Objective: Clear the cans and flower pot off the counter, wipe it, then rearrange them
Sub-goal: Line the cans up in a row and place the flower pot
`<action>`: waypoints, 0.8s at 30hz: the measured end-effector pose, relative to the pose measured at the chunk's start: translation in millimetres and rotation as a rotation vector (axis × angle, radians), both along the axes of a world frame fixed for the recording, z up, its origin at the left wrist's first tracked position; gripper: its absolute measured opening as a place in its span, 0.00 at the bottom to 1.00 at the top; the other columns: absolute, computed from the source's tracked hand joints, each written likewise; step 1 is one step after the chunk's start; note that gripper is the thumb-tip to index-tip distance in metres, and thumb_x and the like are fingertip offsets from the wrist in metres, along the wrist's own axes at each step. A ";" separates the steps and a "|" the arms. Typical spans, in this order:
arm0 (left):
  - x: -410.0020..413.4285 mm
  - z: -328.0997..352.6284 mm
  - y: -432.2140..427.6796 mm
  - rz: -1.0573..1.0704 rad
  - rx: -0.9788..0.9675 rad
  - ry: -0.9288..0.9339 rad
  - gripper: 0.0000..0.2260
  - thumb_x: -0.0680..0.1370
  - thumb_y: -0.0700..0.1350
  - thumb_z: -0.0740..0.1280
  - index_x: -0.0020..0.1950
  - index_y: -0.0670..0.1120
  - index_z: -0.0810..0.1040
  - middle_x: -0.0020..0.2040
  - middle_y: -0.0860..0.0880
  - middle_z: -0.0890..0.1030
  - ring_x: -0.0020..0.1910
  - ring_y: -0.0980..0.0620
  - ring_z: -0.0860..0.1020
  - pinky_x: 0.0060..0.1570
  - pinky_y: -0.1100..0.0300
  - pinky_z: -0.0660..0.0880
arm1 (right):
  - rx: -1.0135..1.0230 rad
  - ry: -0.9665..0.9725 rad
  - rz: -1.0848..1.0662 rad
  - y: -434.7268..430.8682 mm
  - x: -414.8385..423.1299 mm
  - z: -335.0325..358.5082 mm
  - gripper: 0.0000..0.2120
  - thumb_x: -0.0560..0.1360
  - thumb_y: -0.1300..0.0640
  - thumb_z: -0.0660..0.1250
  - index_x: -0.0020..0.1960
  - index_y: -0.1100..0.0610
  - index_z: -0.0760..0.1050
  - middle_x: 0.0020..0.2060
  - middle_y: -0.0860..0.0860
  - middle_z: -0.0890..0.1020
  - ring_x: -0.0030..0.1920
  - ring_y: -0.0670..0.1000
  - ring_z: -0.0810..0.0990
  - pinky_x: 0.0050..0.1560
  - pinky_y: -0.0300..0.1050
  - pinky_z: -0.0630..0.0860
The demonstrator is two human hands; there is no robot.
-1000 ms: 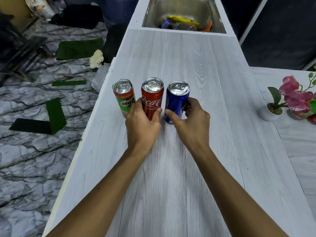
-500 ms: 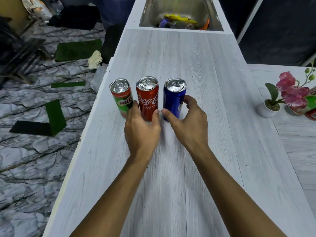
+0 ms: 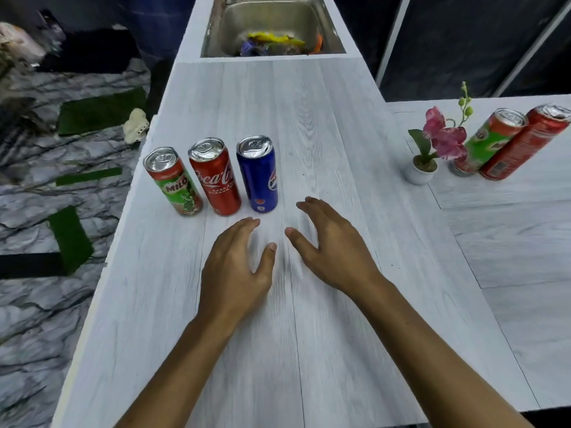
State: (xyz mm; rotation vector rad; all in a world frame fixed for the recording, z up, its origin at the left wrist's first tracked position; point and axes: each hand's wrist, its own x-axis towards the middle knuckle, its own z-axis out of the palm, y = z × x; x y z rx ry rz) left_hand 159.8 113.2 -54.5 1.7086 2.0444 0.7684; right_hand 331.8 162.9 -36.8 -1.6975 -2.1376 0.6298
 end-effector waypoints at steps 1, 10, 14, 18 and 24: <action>4.1 2.3 0.2 -0.040 -0.004 0.002 0.26 0.80 0.59 0.66 0.76 0.53 0.71 0.76 0.53 0.72 0.75 0.51 0.69 0.72 0.55 0.66 | 0.009 -0.020 0.015 -4.6 8.2 1.6 0.30 0.81 0.37 0.59 0.80 0.48 0.62 0.80 0.47 0.62 0.79 0.50 0.62 0.75 0.48 0.63; 62.9 10.7 0.9 -0.307 -0.019 0.055 0.27 0.80 0.63 0.64 0.78 0.58 0.67 0.78 0.57 0.68 0.77 0.55 0.65 0.76 0.53 0.62 | 0.118 -0.154 0.055 -43.7 94.7 11.4 0.27 0.82 0.45 0.63 0.78 0.53 0.66 0.78 0.53 0.66 0.78 0.54 0.63 0.77 0.52 0.59; 104.1 10.3 3.4 -0.401 -0.018 0.056 0.28 0.80 0.64 0.63 0.78 0.59 0.66 0.79 0.58 0.66 0.78 0.55 0.64 0.76 0.54 0.62 | 0.118 -0.172 -0.009 -57.7 142.0 10.7 0.26 0.82 0.46 0.63 0.77 0.53 0.67 0.78 0.53 0.66 0.78 0.55 0.63 0.77 0.52 0.58; 145.8 7.2 8.7 -0.464 -0.032 0.036 0.29 0.79 0.66 0.63 0.78 0.61 0.64 0.79 0.60 0.65 0.77 0.56 0.64 0.71 0.61 0.61 | 0.103 -0.185 -0.083 -70.1 185.7 8.0 0.26 0.82 0.45 0.63 0.78 0.52 0.66 0.79 0.52 0.65 0.79 0.54 0.62 0.77 0.50 0.57; 208.3 7.0 14.3 -0.556 0.027 0.047 0.27 0.80 0.64 0.64 0.78 0.60 0.65 0.78 0.60 0.67 0.76 0.59 0.65 0.64 0.75 0.52 | 0.102 -0.163 -0.194 -82.6 242.9 6.6 0.26 0.81 0.47 0.66 0.76 0.55 0.69 0.77 0.54 0.68 0.77 0.56 0.66 0.76 0.50 0.60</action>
